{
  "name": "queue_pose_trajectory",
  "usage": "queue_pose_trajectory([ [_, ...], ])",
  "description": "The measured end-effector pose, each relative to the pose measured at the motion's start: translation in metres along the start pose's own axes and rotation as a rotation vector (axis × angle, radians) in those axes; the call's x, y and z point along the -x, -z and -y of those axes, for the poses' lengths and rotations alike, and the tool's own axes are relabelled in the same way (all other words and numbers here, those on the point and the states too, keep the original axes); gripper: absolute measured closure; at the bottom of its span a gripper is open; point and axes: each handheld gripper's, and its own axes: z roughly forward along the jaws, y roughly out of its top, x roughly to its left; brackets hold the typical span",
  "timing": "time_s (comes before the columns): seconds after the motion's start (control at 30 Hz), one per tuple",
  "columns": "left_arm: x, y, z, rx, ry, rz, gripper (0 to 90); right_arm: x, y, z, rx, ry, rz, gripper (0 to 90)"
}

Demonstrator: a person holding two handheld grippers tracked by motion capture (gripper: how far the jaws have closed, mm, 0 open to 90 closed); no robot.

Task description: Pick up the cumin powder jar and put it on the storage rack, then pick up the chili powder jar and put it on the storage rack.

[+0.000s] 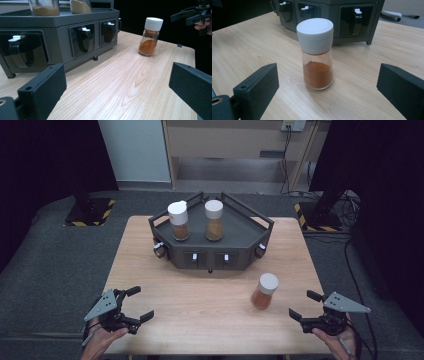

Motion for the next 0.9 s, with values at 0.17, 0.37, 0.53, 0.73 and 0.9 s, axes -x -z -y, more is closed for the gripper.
queue_pose_trajectory([
  [0.17, -0.0003, -0.0002, 0.0002, 0.001, 0.001, 0.003, 0.0, 0.0001, 0.0007, 0.0014, 0.007, -0.002, 0.003, 4.6],
  [0.37, -0.0004, -0.0007, 0.0002, 0.001, 0.001, 0.005, 0.0, 0.0005, 0.0007, 0.0017, 0.005, -0.007, 0.004, 4.6],
  [0.53, -0.0004, -0.0006, 0.0001, 0.003, 0.004, 0.006, 0.0, -0.0004, 0.0040, 0.0027, 0.022, -0.013, 0.012, 4.1],
  [0.73, -0.0007, 0.0001, 0.0014, 0.008, 0.010, 0.003, 0.0, 0.0009, 0.0063, 0.0032, 0.034, -0.029, 0.017, 3.3],
  [0.9, -0.0009, -0.0003, 0.0008, 0.004, 0.008, 0.006, 0.0, -0.0008, 0.0086, 0.0007, 0.033, -0.020, 0.023, 2.9],
])
